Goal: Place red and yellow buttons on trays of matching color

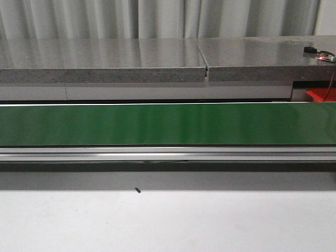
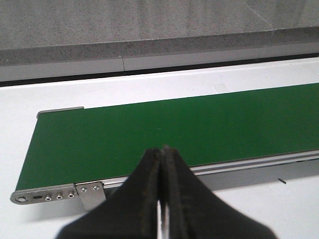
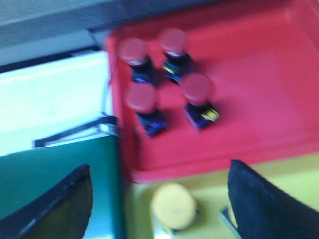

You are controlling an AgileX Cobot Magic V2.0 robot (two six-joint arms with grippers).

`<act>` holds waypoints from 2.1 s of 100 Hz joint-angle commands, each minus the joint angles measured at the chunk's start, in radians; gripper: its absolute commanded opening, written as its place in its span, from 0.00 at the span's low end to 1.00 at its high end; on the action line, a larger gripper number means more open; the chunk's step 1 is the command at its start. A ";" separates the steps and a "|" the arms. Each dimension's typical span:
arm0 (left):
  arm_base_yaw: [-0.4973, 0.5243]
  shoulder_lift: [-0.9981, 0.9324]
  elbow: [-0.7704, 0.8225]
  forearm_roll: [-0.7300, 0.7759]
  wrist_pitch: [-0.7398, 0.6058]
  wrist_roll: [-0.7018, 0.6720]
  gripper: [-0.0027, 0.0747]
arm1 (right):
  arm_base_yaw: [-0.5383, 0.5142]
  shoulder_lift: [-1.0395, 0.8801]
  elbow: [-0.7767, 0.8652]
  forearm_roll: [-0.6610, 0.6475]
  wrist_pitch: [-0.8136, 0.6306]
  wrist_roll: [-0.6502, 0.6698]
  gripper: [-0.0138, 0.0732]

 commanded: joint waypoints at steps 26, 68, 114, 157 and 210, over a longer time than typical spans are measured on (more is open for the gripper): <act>-0.005 0.006 -0.026 -0.014 -0.073 -0.001 0.01 | 0.288 -0.194 -0.035 -0.013 -0.140 -0.001 0.80; -0.005 0.006 -0.026 -0.014 -0.073 -0.001 0.01 | 0.537 -0.425 -0.030 -0.281 -0.109 0.301 0.78; -0.005 0.006 -0.026 -0.014 -0.073 -0.001 0.01 | 0.609 -0.741 0.123 -0.603 0.043 0.593 0.78; -0.005 0.006 -0.026 -0.014 -0.073 -0.001 0.01 | 0.609 -0.957 0.237 -0.602 0.166 0.593 0.10; -0.005 0.006 -0.026 -0.014 -0.073 -0.001 0.01 | 0.609 -0.957 0.237 -0.599 0.172 0.593 0.08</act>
